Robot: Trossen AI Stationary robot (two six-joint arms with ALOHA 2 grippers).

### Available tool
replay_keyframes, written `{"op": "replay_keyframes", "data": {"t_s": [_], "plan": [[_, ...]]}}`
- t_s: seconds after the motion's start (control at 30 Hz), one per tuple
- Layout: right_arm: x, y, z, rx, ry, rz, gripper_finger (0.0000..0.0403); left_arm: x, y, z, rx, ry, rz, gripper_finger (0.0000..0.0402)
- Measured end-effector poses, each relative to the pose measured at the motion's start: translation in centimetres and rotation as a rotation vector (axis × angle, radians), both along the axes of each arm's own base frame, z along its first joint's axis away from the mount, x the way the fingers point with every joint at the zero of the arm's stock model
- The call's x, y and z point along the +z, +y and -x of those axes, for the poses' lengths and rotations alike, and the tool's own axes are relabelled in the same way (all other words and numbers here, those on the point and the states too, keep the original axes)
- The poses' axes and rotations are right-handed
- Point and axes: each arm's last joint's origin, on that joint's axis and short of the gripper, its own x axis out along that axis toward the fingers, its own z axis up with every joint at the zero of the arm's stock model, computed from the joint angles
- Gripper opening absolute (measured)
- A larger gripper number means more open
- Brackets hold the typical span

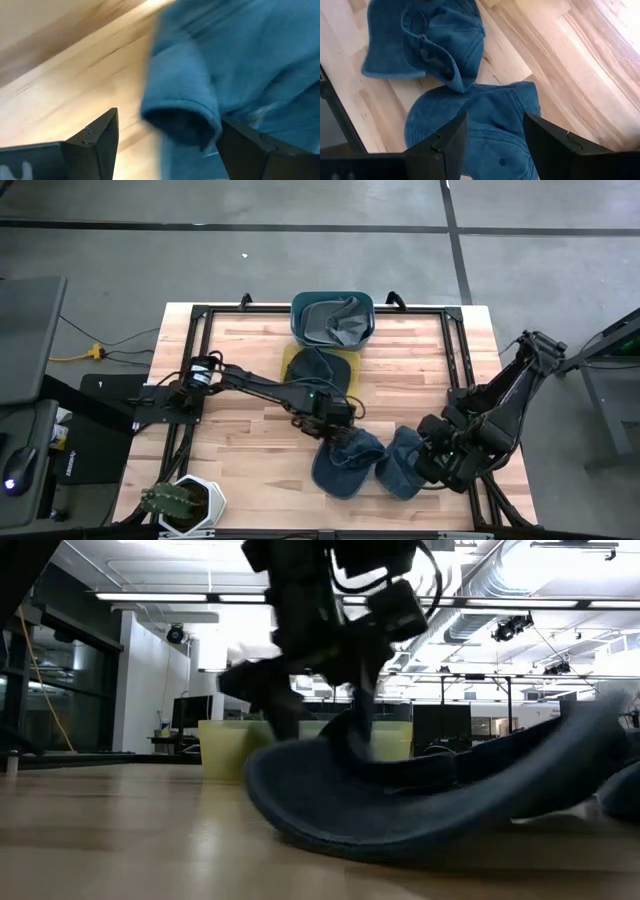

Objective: Pick & Place hat
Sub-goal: Put the left blue cap into the yellow bin

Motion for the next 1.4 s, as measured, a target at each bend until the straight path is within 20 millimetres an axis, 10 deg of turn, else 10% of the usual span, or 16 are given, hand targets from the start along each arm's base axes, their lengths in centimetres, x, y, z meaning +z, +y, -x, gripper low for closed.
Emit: {"op": "replay_keyframes", "data": {"t_s": [1.13,1.4], "plan": [[-0.3,0.3,-0.3,-0.002,-0.013,0.007,0.0185,-0.8,-2.0,-0.7,-0.02,-0.036,0.084,0.0254],[-0.2,0.3,-0.3,-0.003,-0.022,0.016,0.0185,-0.8,-2.3,-0.7,-0.034,-0.033,0.098,0.0199]]}}
